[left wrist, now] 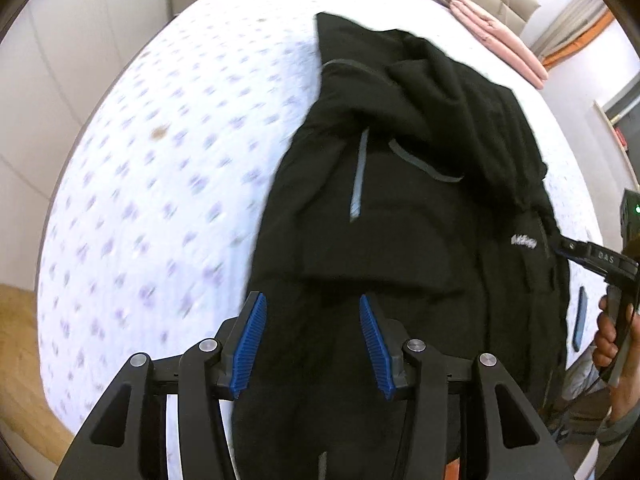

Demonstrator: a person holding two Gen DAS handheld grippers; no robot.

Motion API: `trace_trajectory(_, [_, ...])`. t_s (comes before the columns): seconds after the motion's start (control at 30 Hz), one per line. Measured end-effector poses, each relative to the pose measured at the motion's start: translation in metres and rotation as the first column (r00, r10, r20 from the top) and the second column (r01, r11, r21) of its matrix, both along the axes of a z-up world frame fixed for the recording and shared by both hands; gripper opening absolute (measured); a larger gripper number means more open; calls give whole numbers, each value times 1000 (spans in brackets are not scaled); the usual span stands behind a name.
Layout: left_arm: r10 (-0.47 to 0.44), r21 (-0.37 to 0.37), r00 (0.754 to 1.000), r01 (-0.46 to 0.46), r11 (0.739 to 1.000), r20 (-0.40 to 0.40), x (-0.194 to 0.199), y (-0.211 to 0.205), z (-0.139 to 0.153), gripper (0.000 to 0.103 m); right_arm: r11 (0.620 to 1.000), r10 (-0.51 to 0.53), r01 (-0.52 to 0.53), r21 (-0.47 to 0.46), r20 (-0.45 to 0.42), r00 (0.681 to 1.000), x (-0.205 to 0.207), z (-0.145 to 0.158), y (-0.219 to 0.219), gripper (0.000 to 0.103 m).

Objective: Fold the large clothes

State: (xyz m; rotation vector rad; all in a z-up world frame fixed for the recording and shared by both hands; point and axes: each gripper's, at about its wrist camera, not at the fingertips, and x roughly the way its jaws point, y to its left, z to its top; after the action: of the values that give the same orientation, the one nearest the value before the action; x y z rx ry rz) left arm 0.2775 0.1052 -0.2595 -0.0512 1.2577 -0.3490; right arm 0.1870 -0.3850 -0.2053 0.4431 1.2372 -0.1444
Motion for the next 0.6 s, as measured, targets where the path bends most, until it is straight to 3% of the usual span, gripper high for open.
trace_trajectory(0.13, [34,17,999,-35,999,12,-17,17,-19,52,999,16,-16,-43,0,1000,-22,-11,13,54])
trace_trajectory(0.47, [84,-20,983,-82,996,166,-75,36,-29,52,992,-21,33,-122,96,995,-118,-18,-7,54])
trace_trajectory(0.6, [124,-6,977,-125,992,173,-112,50,-21,52,991,-105,115,-72,131,986,-172,-6,-29,54])
